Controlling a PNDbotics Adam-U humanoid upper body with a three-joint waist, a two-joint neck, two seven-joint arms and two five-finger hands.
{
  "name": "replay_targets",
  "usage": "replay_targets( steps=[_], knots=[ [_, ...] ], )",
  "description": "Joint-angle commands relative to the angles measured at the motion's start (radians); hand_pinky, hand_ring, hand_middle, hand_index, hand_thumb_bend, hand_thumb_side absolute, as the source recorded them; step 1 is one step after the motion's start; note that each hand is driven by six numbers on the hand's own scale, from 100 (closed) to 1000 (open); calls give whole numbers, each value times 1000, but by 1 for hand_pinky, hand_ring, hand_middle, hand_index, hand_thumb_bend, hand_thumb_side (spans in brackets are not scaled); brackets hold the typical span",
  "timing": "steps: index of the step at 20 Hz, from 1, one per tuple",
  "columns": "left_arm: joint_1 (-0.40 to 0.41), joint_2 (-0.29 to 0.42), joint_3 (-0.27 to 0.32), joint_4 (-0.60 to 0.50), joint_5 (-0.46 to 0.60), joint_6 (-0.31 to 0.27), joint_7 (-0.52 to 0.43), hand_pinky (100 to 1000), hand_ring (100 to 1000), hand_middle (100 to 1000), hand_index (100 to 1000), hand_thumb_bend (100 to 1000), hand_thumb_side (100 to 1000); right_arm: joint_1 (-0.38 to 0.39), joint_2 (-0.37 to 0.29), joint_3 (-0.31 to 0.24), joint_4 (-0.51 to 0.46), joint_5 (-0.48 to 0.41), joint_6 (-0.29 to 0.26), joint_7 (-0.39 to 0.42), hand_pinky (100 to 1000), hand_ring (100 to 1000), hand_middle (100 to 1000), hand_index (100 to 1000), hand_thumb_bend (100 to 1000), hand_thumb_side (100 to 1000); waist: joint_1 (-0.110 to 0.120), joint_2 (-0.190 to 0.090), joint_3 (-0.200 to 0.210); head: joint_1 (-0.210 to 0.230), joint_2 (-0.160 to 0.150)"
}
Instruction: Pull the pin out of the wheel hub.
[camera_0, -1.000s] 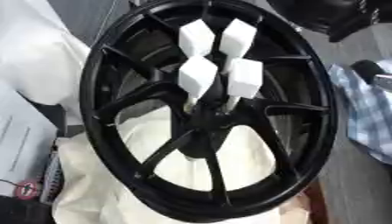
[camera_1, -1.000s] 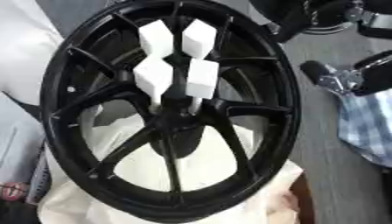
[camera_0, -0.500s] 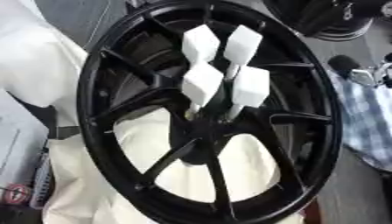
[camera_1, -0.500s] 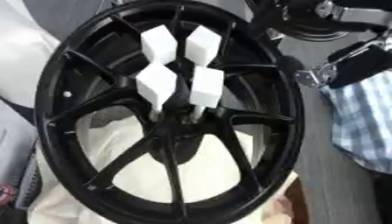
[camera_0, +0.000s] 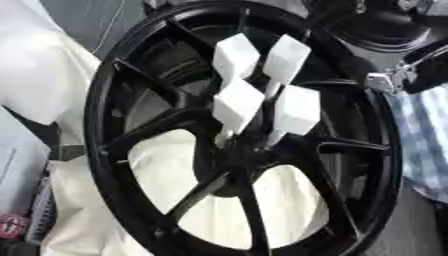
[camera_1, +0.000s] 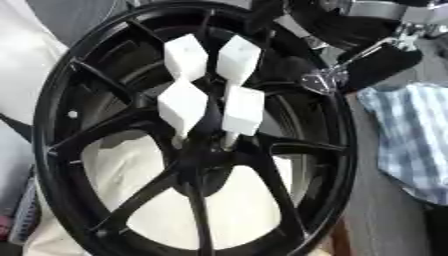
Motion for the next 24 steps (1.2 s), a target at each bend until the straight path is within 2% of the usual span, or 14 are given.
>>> replay_targets(
  steps=[1,7,14,18,24],
  knots=[
    [-12,27,0,-16,-6,-4,3,820,663,543,775,100,762,-32,-7,-10,17,10,-13,11,913,901,833,897,100,271,4,-10,8,-17,-23],
    [-14,30,1,-16,-13,-5,5,820,663,542,775,100,769,-62,7,-2,42,48,-58,36,927,925,852,911,100,323,-9,4,28,-31,-38],
    [-14,31,-1,-16,-17,-2,2,820,662,540,775,100,775,-80,10,-8,65,35,-104,122,950,938,862,900,100,368,-21,10,36,-35,-47],
    [-17,33,-2,-16,-17,-1,-1,820,662,540,775,100,775,-98,13,-17,81,28,-106,189,955,943,863,897,100,374,-30,12,45,-48,-55],
    [-24,34,-4,-16,-15,0,-5,821,662,539,774,100,778,-109,16,-29,86,31,-70,249,944,941,859,888,100,377,-49,17,56,-61,-70]
  ],
)
